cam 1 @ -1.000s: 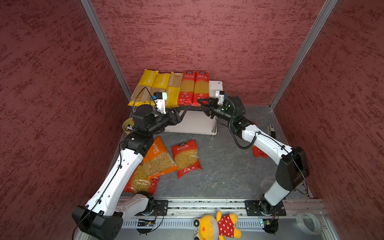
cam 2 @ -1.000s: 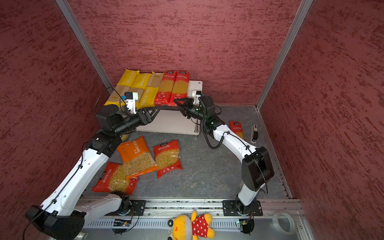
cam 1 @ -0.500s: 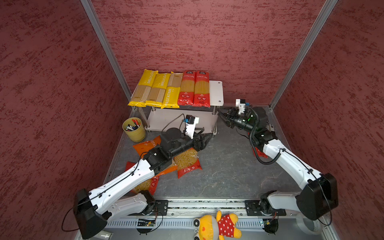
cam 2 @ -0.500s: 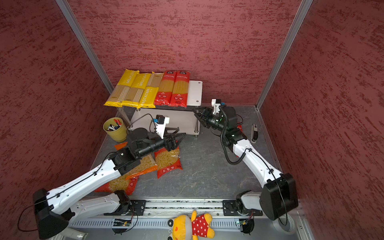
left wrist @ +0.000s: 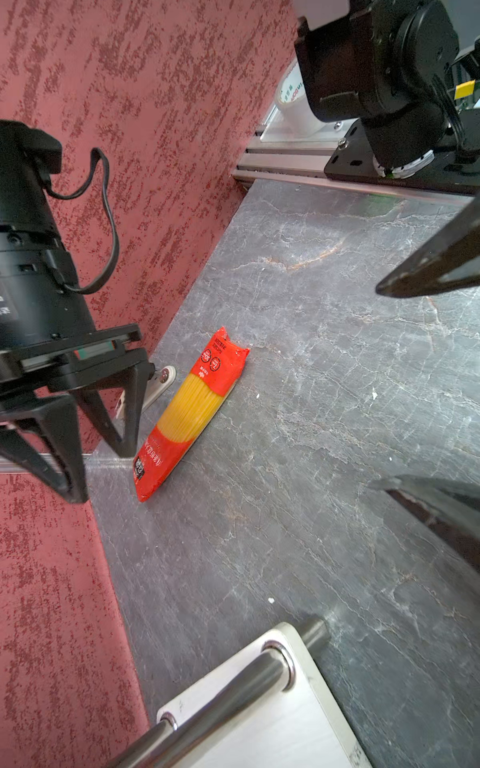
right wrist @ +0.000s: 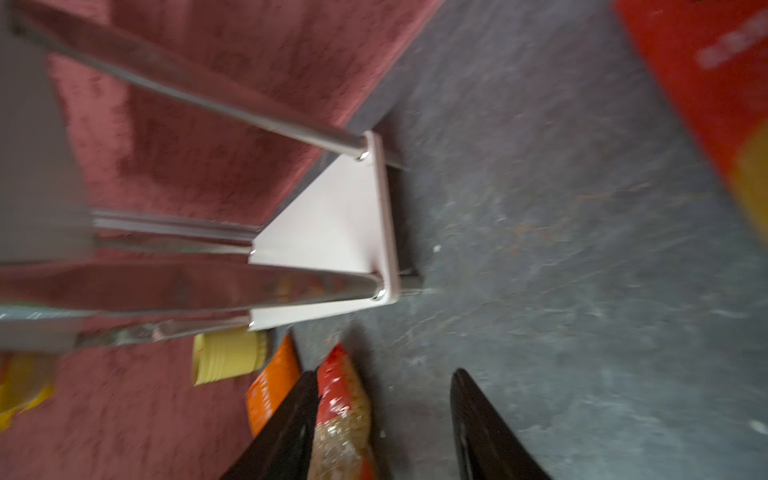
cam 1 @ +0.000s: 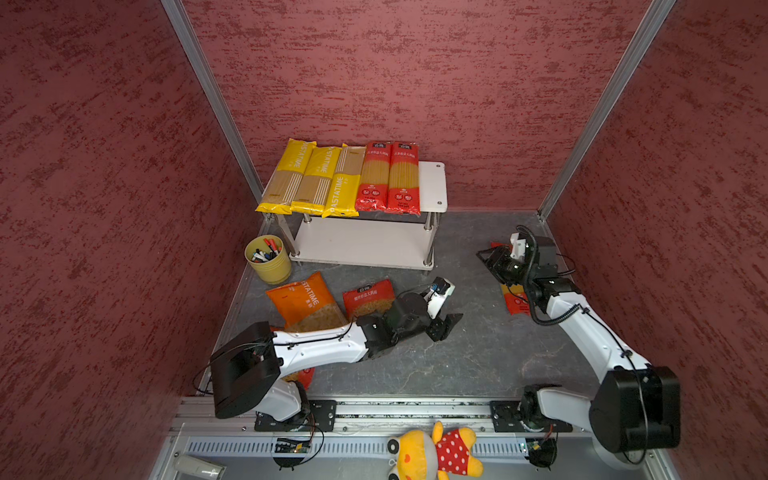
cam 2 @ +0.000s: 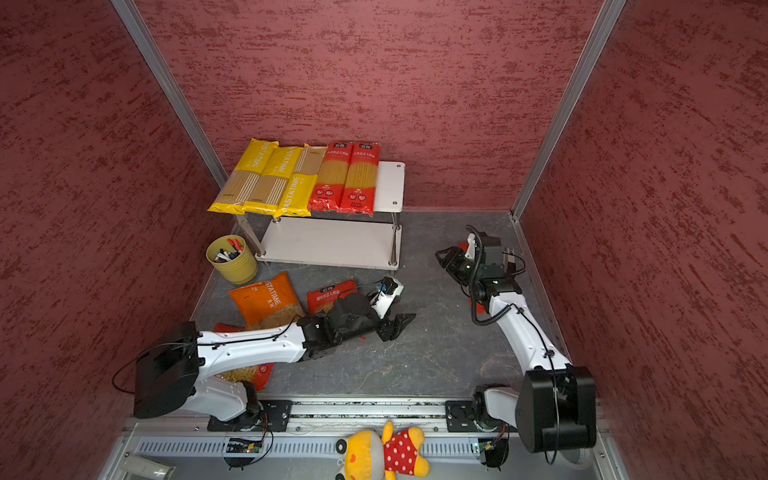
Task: Place and organize the pasta boxes and bags onto the shelf
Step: 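Open both grippers and draw them back from the shelf, then lower the right gripper onto the last red spaghetti pack on the table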
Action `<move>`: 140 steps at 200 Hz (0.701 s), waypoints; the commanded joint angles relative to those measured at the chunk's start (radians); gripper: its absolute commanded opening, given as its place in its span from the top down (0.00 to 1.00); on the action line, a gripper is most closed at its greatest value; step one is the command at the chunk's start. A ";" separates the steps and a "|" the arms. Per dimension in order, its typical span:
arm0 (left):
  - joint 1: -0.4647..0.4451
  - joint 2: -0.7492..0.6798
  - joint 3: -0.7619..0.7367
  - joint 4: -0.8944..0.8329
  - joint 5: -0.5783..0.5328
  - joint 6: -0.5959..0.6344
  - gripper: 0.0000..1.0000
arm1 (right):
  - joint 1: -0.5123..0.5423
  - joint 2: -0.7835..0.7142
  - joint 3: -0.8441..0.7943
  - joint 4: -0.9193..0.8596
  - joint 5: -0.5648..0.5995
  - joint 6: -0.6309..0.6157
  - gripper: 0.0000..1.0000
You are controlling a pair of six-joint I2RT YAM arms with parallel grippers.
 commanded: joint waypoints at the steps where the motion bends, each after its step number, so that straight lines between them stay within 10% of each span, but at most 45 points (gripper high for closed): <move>1: 0.000 0.032 0.035 0.058 0.006 -0.030 0.32 | -0.021 0.021 0.032 -0.092 0.234 -0.125 0.41; 84: 0.053 0.058 0.022 0.075 0.085 -0.153 0.32 | -0.133 0.180 0.018 -0.018 0.475 -0.132 0.33; 140: 0.069 0.072 0.017 0.073 0.102 -0.177 0.32 | -0.232 0.388 0.119 0.045 0.376 -0.153 0.32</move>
